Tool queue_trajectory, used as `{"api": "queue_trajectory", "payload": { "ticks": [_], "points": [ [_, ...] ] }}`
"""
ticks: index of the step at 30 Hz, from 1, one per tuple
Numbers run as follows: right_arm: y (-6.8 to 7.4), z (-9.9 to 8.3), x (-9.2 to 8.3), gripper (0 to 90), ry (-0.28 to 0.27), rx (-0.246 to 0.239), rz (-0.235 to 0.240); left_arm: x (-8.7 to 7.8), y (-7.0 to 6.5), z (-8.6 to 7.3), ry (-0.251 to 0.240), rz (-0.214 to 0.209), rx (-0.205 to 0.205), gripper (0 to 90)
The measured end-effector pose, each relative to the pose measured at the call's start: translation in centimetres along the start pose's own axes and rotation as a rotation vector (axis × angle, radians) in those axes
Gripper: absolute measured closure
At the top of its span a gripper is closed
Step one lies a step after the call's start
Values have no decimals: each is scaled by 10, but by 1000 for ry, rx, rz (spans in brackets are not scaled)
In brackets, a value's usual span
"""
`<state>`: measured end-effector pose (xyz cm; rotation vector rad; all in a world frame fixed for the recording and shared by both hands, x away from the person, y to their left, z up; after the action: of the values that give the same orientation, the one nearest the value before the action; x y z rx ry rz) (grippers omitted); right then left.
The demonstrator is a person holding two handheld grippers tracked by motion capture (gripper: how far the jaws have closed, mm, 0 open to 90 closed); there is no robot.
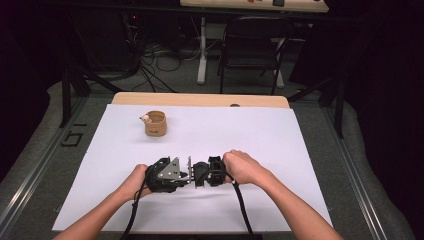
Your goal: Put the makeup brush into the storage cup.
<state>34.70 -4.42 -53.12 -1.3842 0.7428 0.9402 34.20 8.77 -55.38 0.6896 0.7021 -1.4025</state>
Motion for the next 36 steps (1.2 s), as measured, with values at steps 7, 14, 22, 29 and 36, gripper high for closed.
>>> {"api": "queue_trajectory", "payload": {
  "ticks": [7,14,22,29,36],
  "points": [
    [-1,0,0,839,-9,2,-15,2,-1,2,-20,-20,8,808],
    [1,-2,2,832,-5,-1,-1,6,-4,2,-19,-36,38,840],
    [0,-6,5,637,-32,71,51,6,-6,-3,-51,-28,6,845],
    [-5,-12,7,285,-64,210,28,3,-6,-10,-82,-24,-33,846],
    [-9,-20,7,150,-134,341,27,2,-7,-14,-119,-17,-64,846]
  ]
}}
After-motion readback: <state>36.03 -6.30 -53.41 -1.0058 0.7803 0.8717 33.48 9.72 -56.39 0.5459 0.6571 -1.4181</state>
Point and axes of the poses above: each handheld gripper's, and its own axes: x roughly forward along the jaws, z roughly out of its top, y roughly to its left, the point moved 6 cm from there along x, roughly forward along the jaws, and after that the axes turned 12 degrees about -z, right-handed, at the moved point
